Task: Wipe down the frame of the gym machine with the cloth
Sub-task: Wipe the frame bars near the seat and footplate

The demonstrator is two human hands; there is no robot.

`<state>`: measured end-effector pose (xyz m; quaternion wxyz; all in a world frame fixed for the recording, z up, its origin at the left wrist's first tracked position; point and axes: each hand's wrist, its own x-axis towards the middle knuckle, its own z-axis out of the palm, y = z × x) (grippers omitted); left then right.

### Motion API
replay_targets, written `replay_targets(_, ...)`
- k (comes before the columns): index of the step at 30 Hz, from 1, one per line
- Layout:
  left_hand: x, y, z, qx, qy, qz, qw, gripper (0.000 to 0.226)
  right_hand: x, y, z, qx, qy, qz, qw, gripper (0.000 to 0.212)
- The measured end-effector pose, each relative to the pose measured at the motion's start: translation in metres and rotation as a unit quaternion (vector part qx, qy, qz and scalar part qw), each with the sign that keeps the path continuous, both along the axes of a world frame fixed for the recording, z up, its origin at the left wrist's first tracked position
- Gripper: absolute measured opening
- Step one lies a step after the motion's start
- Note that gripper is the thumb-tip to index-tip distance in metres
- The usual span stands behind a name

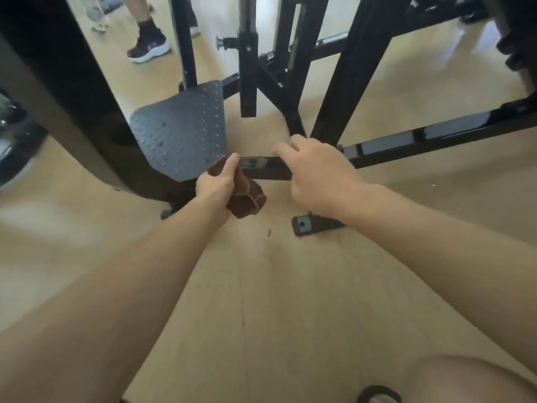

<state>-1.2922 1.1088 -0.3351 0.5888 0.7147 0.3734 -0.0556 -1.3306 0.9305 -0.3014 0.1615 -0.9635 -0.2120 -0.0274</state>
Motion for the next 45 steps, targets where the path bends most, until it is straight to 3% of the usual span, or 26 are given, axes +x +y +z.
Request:
replay_targets(2,0.014,-0.002,0.0,0.013,-0.023,-0.019,0.999,0.055,0.018,-0.012,-0.014,-0.027,0.111,-0.038,0.993,0.047)
replay_targets(7,0.059,-0.003,-0.018,0.192,-0.081,-0.097,0.973,0.047,0.065,-0.008,-0.058,-0.11,0.188,-0.041,0.975,0.057)
replay_targets(13,0.106,0.002,-0.039,0.36,-0.179,-0.186,0.897,0.036,0.101,0.005,-0.119,-0.129,0.073,-0.067,0.987,0.075)
replay_targets(16,0.114,0.0,-0.079,0.372,-0.154,-0.285,0.87,0.033,0.102,0.009,-0.152,-0.126,0.051,-0.07,0.988,0.085)
replay_targets(19,0.115,-0.001,-0.129,0.44,-0.103,-0.427,0.783,0.048,0.096,0.006,-0.183,-0.124,0.06,-0.067,0.988,0.085)
replay_targets(21,0.117,0.004,-0.144,0.476,-0.128,-0.455,0.741,0.056,0.093,0.0,-0.198,-0.132,0.052,-0.057,0.988,0.083)
replay_targets(32,0.13,0.029,-0.165,0.497,-0.221,-0.522,0.658,0.062,0.093,0.025,-0.243,-0.056,0.0,-0.138,0.989,0.094)
replay_targets(35,0.132,0.044,-0.165,0.531,-0.208,-0.496,0.655,0.062,0.093,0.022,-0.241,-0.06,0.003,-0.133,0.989,0.096)
replay_targets(39,0.133,0.066,-0.163,0.54,-0.175,-0.427,0.704,0.06,0.093,0.006,-0.233,-0.056,0.009,-0.087,0.995,0.096)
replay_targets(43,0.133,0.051,-0.154,0.518,-0.157,-0.405,0.737,0.059,0.092,-0.012,-0.224,-0.058,0.009,-0.031,0.998,0.084)
replay_targets(45,0.125,0.029,-0.152,0.487,-0.191,-0.44,0.73,0.06,0.092,-0.012,-0.223,-0.04,-0.003,-0.032,0.999,0.074)
